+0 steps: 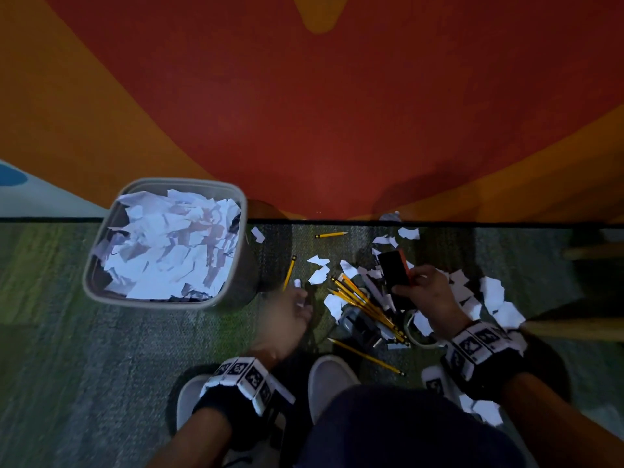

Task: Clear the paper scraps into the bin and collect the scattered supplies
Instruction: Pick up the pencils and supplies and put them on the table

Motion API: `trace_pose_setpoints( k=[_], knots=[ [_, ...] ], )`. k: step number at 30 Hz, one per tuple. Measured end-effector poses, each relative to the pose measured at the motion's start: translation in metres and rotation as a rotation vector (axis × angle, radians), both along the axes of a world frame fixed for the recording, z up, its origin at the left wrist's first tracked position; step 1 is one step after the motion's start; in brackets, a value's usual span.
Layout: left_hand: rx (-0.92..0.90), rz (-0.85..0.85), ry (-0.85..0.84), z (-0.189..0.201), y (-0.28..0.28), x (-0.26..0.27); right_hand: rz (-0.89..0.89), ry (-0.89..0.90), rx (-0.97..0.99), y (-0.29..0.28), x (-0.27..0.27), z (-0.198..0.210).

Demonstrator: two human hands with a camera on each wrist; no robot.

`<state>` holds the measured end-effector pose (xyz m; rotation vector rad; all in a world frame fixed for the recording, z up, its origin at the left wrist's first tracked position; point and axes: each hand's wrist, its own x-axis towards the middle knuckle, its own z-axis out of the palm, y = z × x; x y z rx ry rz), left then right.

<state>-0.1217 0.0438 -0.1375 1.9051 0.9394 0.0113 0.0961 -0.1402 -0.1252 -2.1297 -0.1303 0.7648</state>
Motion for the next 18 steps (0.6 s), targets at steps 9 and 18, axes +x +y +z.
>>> trace_pose_setpoints(
  k=[9, 18],
  knots=[
    [-0.752, 0.193, -0.103, 0.025, -0.03, 0.048, 0.01, 0.375, 0.424, 0.031, -0.048, 0.025],
    [-0.321, 0.28, 0.058, -0.007, 0.01, 0.026, 0.501, -0.227, -0.314, 0.039, -0.032, -0.026]
  ],
)
